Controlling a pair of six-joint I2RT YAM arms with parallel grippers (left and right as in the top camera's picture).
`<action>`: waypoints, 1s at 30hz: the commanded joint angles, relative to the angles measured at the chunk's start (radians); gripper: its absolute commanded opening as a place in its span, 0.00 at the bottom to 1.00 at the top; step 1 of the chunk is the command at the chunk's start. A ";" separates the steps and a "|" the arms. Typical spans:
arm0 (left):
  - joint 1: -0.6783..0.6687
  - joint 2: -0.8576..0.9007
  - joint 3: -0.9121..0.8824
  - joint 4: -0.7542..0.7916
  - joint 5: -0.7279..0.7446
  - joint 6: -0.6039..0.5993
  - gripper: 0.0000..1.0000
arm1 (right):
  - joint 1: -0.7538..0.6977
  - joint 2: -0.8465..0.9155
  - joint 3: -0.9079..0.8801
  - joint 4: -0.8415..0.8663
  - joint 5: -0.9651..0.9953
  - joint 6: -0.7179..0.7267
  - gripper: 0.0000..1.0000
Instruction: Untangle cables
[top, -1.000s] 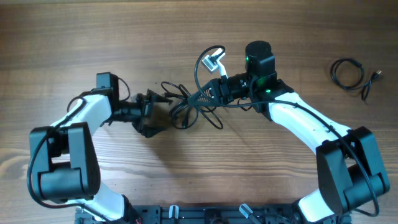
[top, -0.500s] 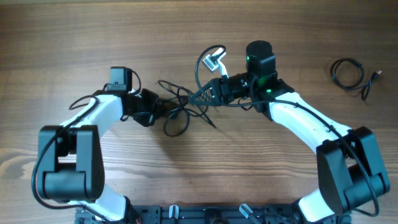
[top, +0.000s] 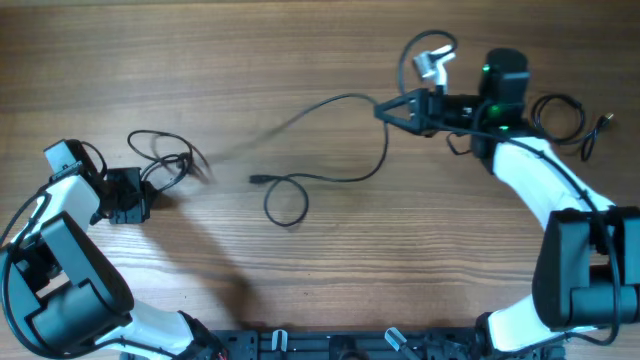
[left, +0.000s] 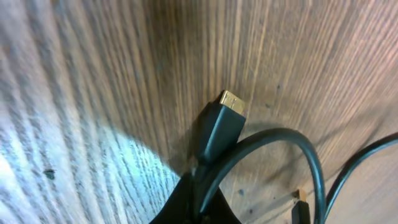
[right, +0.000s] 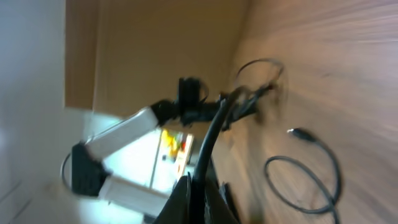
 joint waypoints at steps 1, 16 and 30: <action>0.006 0.017 -0.009 -0.006 -0.095 0.000 0.04 | -0.093 -0.010 0.002 -0.150 0.173 -0.169 0.04; -0.227 0.017 -0.009 0.089 -0.097 0.001 0.06 | 0.018 -0.050 0.041 -0.793 0.720 -0.511 0.04; -0.519 0.017 -0.009 0.353 0.083 0.344 0.04 | 0.077 -0.167 0.524 -1.353 1.393 -0.627 0.04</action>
